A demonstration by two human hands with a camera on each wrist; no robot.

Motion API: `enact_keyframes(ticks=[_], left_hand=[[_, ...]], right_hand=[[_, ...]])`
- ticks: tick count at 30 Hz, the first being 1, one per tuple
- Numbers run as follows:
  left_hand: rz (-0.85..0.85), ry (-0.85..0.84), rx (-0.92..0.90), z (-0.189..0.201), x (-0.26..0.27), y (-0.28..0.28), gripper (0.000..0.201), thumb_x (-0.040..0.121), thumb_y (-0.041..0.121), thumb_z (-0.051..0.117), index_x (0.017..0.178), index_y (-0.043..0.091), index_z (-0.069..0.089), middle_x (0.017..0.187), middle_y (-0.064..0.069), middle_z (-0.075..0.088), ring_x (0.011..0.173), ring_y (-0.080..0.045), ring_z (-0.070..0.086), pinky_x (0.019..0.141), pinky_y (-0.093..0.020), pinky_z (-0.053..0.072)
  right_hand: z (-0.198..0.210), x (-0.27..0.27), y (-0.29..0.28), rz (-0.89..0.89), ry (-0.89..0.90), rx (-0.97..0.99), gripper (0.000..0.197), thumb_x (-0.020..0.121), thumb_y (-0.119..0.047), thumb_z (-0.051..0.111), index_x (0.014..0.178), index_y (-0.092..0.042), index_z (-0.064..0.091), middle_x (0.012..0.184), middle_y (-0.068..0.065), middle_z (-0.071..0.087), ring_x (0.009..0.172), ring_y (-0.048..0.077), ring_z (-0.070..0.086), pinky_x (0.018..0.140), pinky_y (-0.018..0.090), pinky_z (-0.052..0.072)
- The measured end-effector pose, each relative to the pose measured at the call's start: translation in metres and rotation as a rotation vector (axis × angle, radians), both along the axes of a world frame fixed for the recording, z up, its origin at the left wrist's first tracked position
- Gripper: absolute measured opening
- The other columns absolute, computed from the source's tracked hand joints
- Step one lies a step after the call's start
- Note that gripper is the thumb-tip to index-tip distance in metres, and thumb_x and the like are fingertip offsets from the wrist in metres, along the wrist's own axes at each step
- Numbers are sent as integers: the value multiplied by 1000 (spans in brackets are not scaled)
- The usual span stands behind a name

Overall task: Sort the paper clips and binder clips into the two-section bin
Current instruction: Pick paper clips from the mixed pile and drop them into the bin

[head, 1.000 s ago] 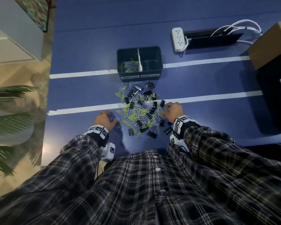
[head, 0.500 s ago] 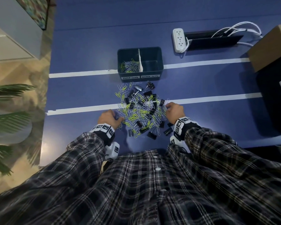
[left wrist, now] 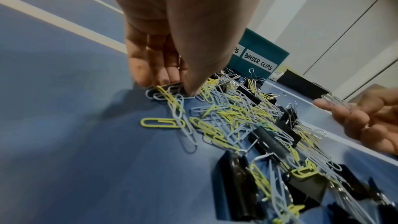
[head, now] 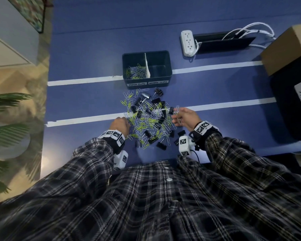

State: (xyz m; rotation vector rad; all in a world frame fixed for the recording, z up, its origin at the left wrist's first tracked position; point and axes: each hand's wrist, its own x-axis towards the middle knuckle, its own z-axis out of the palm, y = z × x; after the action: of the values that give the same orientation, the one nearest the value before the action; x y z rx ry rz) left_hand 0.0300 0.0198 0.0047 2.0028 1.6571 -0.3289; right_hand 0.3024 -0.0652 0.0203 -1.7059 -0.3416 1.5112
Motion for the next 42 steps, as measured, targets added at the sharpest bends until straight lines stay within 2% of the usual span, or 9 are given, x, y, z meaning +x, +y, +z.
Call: enact_keyframes(ticks=[6, 9, 12, 18, 21, 27, 32, 36, 42], left_hand=[[118, -300, 53, -2, -17, 2, 12, 93, 17, 53, 100, 10, 59, 88, -10, 69, 73, -22, 57, 66, -25, 39], [114, -379, 6, 1, -22, 6, 21, 96, 17, 48, 115, 13, 56, 86, -8, 70, 70, -20, 62, 67, -23, 43], [285, -487, -72, 1, -27, 9, 21, 99, 17, 42, 112, 17, 59, 81, -9, 69, 60, -15, 66, 57, -25, 53], [717, -689, -268, 11, -22, 15, 30, 100, 17, 31, 89, 11, 58, 71, -4, 44, 41, -13, 52, 37, -21, 45], [750, -614, -232, 9, -24, 20, 34, 93, 22, 34, 66, 15, 54, 60, -6, 40, 35, -15, 39, 42, -20, 34], [54, -183, -98, 15, -22, 9, 46, 98, 44, 38, 72, 10, 55, 72, -8, 55, 70, -24, 51, 68, -30, 39], [-234, -47, -91, 16, -26, -4, 39, 81, 53, 64, 98, 19, 54, 94, 2, 62, 85, -21, 58, 72, -29, 46], [-335, 134, -66, 19, -25, -8, 54, 82, 50, 66, 123, 20, 48, 111, -6, 63, 102, -28, 60, 77, -34, 48], [-368, 181, -90, 19, -18, -12, 33, 90, 37, 57, 121, 26, 55, 113, -9, 65, 100, -30, 63, 82, -37, 51]], right_hand=[[3, -4, 0, -16, 54, -6, 33, 85, 7, 34, 106, -8, 55, 77, 8, 56, 63, 20, 58, 56, 29, 47], [3, -2, 1, -30, 107, -35, 12, 92, -20, 43, 86, -13, 52, 70, 4, 53, 57, 18, 55, 56, 27, 42], [-2, -2, 3, -50, 86, -100, 44, 96, -49, 44, 64, -19, 42, 51, -2, 44, 45, 15, 45, 50, 23, 34], [-12, -3, 3, -111, 10, -161, 20, 97, -17, 40, 82, -16, 53, 47, -3, 33, 36, 11, 27, 43, 17, 21], [-9, -2, 3, 39, -287, -223, 24, 95, -13, 39, 102, -17, 61, 67, 2, 47, 50, 17, 42, 47, 21, 36], [-14, -3, -6, 432, -880, -210, 41, 72, -50, 73, 105, -28, 66, 106, -1, 67, 97, 25, 64, 86, 35, 53], [-18, -17, -8, 648, -1127, -217, 52, 75, -47, 76, 120, -26, 61, 118, 9, 58, 100, 30, 63, 82, 38, 50], [-21, -19, -9, 612, -1155, -164, 25, 85, -33, 68, 108, -25, 69, 110, 8, 65, 94, 29, 65, 80, 37, 54], [-17, -19, -5, 560, -1174, -173, 24, 92, -22, 49, 96, -17, 72, 98, 11, 69, 85, 32, 66, 71, 37, 53]])
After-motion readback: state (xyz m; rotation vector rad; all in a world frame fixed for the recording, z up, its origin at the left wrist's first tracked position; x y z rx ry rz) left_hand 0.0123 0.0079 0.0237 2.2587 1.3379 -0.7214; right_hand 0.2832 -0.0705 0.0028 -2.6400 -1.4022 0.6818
